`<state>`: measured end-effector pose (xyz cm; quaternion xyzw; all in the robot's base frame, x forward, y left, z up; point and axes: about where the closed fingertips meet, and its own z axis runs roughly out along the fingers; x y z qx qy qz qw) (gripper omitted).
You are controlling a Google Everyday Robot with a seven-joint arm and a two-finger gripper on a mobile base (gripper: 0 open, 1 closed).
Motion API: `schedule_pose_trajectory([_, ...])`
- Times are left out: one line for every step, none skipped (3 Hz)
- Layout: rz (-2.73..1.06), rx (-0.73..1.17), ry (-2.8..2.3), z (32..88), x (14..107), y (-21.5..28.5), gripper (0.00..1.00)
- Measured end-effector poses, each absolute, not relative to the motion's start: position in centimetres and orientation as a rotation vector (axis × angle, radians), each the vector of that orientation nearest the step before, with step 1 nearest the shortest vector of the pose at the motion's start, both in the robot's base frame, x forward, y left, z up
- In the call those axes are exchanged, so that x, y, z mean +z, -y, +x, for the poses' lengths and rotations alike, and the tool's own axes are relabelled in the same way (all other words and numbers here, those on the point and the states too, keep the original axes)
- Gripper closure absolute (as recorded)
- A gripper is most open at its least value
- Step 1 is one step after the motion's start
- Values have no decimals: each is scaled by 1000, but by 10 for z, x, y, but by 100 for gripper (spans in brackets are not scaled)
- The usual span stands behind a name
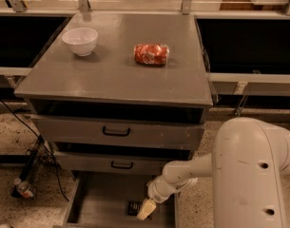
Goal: Pick rxbar chocolate from bottom drawer and place on counter
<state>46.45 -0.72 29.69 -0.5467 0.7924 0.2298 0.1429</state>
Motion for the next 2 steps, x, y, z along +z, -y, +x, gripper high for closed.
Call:
schedule_pose_trajectory([-1577,663,-2286,464,297,7,17])
schedule_pose_trajectory([-1568,659,-2289,465,296,7,13])
